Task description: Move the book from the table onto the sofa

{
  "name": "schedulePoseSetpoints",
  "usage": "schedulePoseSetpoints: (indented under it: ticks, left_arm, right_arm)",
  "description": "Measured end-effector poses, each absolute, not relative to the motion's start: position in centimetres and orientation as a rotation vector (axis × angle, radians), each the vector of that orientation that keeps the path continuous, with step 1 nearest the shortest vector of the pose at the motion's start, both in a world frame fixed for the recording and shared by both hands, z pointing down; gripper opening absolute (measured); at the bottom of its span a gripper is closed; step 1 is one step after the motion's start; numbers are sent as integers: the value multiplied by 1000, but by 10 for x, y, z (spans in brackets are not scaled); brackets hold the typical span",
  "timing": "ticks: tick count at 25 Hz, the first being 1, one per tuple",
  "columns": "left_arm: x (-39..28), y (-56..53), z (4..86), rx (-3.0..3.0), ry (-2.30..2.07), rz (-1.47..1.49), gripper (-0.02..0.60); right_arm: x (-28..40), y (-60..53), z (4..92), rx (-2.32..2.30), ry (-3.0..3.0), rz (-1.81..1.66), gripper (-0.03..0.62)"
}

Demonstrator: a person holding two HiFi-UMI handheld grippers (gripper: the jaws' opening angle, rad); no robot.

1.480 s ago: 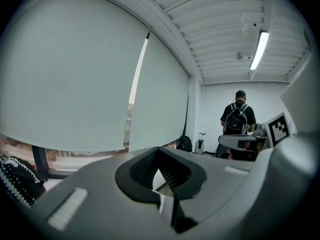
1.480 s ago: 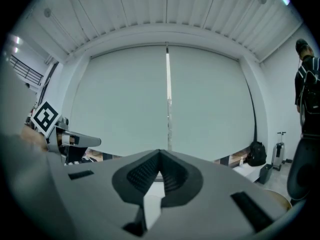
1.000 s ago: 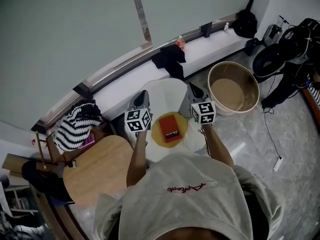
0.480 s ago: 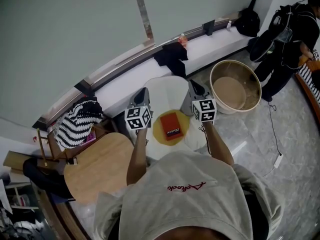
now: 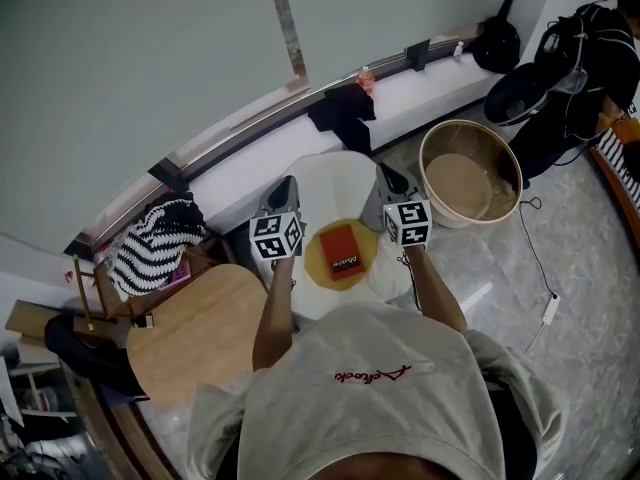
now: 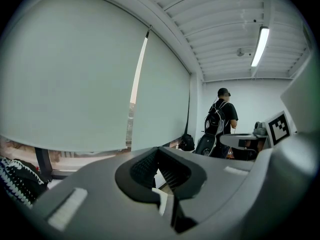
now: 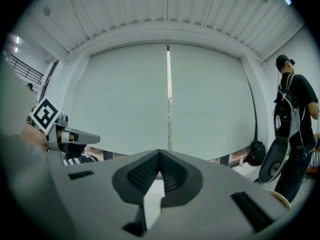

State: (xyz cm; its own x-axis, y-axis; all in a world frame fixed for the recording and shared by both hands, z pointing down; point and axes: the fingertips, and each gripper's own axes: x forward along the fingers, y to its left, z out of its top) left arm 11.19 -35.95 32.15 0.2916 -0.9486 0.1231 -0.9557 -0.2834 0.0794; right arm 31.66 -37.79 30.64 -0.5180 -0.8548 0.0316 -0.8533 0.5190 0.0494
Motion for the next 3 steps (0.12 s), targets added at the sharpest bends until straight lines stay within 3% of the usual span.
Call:
schedulePoseSetpoints:
  ticks: [3]
  left_arm:
    - [112,-360,321,2409,-1788,80,9]
  right_arm:
    - [315,-378,307,1514,-2690,-39,9]
